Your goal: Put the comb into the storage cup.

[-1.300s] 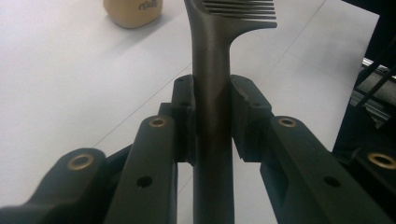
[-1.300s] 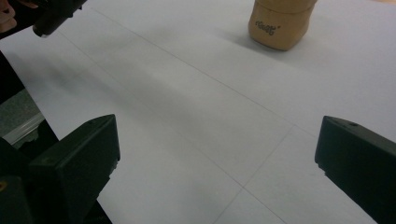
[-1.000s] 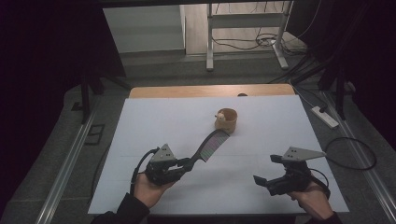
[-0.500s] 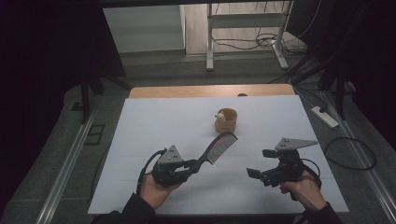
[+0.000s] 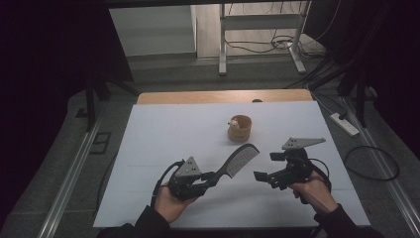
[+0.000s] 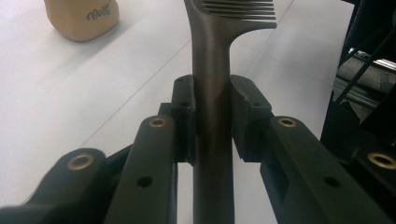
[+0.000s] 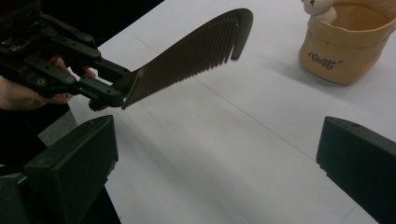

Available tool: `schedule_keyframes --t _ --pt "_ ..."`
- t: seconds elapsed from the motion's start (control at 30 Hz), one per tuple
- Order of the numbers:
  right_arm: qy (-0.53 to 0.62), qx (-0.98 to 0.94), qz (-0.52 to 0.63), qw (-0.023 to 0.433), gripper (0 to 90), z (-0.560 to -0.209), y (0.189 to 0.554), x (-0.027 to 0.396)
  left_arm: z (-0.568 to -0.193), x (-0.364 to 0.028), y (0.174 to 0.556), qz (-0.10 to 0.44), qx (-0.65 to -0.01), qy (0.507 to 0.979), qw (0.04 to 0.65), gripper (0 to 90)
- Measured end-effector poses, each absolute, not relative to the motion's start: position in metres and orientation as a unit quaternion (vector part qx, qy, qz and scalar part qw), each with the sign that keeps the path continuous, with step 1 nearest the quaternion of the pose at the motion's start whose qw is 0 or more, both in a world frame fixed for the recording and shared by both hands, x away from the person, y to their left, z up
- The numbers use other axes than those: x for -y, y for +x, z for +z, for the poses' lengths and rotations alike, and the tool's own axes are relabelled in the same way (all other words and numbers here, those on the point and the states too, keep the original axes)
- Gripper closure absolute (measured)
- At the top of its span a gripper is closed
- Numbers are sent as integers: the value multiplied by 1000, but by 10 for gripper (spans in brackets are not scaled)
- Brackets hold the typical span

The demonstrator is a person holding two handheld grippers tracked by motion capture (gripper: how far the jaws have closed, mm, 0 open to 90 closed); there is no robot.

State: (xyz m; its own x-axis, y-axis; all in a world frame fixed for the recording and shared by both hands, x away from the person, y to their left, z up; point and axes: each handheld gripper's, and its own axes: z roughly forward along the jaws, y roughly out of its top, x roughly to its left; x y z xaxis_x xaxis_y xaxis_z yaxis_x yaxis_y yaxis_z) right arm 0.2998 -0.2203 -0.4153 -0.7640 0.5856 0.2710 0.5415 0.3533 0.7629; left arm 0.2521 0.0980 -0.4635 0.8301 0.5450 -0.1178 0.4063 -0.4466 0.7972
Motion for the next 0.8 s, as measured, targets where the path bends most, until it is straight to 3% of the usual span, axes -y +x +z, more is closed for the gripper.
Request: schedule_keyframes --t 0.8 --pt "383 -811 441 -35 0 -409 333 197 -466 -81 250 84 -262 852 445 724"
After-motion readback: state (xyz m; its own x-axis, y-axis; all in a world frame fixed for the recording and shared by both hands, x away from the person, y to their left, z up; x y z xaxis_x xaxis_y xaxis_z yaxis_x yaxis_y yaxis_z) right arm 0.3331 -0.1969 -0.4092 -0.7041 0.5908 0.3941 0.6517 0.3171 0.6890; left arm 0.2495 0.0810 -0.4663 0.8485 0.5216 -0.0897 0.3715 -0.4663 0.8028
